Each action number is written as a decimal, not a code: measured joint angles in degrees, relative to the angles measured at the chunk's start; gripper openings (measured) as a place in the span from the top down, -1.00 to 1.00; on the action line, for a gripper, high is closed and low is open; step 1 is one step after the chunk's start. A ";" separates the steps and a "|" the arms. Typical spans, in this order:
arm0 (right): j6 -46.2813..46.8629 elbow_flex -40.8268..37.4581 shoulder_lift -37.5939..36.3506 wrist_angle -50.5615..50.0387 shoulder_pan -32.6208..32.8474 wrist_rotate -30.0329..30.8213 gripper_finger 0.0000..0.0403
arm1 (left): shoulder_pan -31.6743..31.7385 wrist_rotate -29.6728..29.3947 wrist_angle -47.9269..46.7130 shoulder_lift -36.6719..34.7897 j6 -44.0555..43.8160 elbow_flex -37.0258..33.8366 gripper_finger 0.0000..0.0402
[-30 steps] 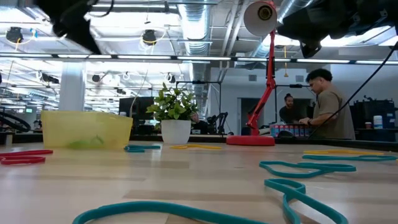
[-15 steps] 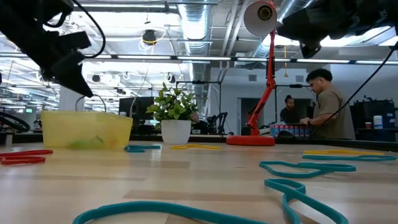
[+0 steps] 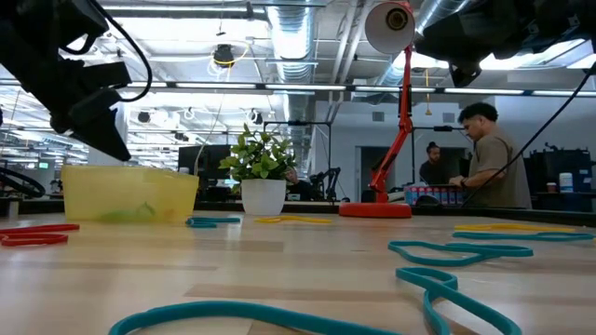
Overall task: Pick and place items into bin
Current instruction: Put the red rubber band into the yellow bin
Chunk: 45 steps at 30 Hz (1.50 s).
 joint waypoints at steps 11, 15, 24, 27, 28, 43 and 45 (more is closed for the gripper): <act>0.00 0.00 0.00 0.00 0.00 0.01 0.49 | 0.00 1.06 8.25 -0.13 2.89 0.75 0.55; 0.00 0.00 0.00 0.00 0.00 -0.01 0.49 | -0.08 9.21 15.07 -0.17 13.67 4.50 0.55; 0.00 0.00 0.00 0.00 0.00 0.00 0.49 | -6.45 38.19 24.06 1.65 18.90 5.55 0.55; 0.00 0.00 0.00 0.00 0.00 0.00 0.49 | -10.57 36.37 24.11 4.87 16.39 4.14 0.55; 0.00 0.00 0.00 -0.01 0.00 0.00 0.49 | -11.78 35.48 23.79 6.58 15.40 3.92 0.55; 0.00 0.00 0.00 -0.02 0.00 0.01 0.49 | -23.16 34.80 39.40 36.79 9.94 4.80 0.55; 0.00 0.00 0.01 -0.02 0.00 -0.01 0.49 | -23.37 35.41 39.29 39.50 9.15 6.23 0.55</act>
